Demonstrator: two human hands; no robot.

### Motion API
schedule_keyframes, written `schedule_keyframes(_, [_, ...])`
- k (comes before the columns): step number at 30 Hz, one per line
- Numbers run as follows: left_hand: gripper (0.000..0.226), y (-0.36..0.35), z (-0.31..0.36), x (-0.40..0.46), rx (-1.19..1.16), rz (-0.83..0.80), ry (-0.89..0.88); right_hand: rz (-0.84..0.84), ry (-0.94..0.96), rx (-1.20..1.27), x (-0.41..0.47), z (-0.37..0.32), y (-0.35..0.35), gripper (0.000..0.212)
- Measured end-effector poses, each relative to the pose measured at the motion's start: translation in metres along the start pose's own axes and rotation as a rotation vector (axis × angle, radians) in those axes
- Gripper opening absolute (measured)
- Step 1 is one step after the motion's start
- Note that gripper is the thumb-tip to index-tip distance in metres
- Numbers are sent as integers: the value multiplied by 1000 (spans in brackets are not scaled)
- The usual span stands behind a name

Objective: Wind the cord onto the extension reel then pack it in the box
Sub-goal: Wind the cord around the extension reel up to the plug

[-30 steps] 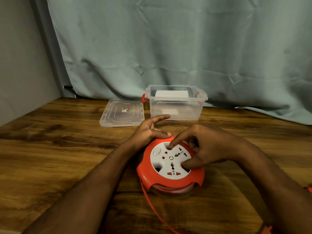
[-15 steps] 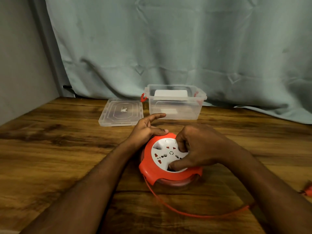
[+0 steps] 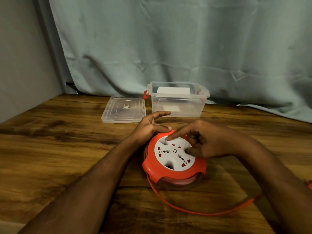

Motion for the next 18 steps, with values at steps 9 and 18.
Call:
schedule_keyframes(9, [69, -7, -3, -1, 8, -185, 57, -173, -20, 121, -4, -2, -3, 62])
schedule_keyframes(18, [67, -8, -1, -2, -20, -198, 77, -121, -46, 28, -5, -16, 0, 59])
Point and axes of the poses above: each hand's wrist, its own x-axis towards the middle knuckle, its own y-axis out of the back of the hand, z = x × y, the point moved 3 cm from there along x, towards the middle knuckle, and after that the axes turned 8 degrees about z, right-handed, at the moved point
